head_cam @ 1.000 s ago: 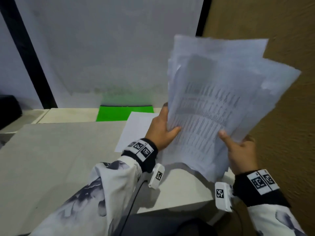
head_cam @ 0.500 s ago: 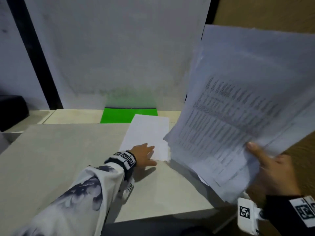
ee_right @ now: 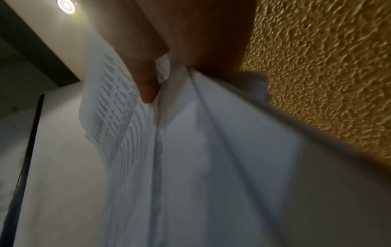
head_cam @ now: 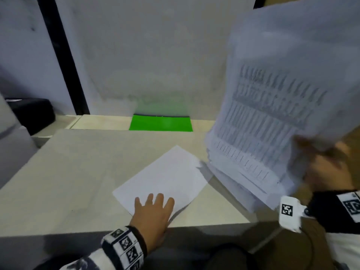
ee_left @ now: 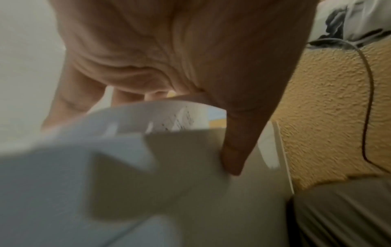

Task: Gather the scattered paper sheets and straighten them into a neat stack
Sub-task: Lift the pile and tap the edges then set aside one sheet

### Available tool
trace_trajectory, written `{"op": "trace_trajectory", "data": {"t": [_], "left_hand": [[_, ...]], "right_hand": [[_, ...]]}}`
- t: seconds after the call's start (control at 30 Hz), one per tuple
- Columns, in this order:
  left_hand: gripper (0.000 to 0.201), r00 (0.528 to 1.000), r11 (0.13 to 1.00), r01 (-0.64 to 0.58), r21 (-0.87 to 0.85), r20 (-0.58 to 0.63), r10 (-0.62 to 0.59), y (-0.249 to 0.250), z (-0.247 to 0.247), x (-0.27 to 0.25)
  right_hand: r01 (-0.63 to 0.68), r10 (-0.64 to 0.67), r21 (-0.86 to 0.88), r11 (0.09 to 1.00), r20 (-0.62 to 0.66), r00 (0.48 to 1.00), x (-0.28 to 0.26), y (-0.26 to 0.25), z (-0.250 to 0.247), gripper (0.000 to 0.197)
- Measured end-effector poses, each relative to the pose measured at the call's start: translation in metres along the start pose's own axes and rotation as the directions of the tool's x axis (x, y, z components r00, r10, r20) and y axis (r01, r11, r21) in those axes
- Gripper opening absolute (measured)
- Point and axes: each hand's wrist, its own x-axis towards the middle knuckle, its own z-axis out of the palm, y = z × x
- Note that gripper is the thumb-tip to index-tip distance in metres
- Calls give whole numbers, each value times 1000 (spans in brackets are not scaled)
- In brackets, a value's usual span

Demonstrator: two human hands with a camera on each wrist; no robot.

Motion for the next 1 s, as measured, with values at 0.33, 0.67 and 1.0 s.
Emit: {"op": "trace_trajectory", "data": {"t": [0.33,0.67,1.0], "left_hand": [[23,870,811,-347,-471,-484,92,-126,-149,-51],[19,673,637,-490,-594,-723,-156,-173,-217,-31],[23,666,-191,-419,-888,-157,-729,-120,-164,57]], "right_hand": [[14,-12,130,991,-11,1000,-10,3,29,34],[-144,143,97,985,14,990,-18,42,61,26],[-369,294,297,881,267,918,-66,64,112,36]]}}
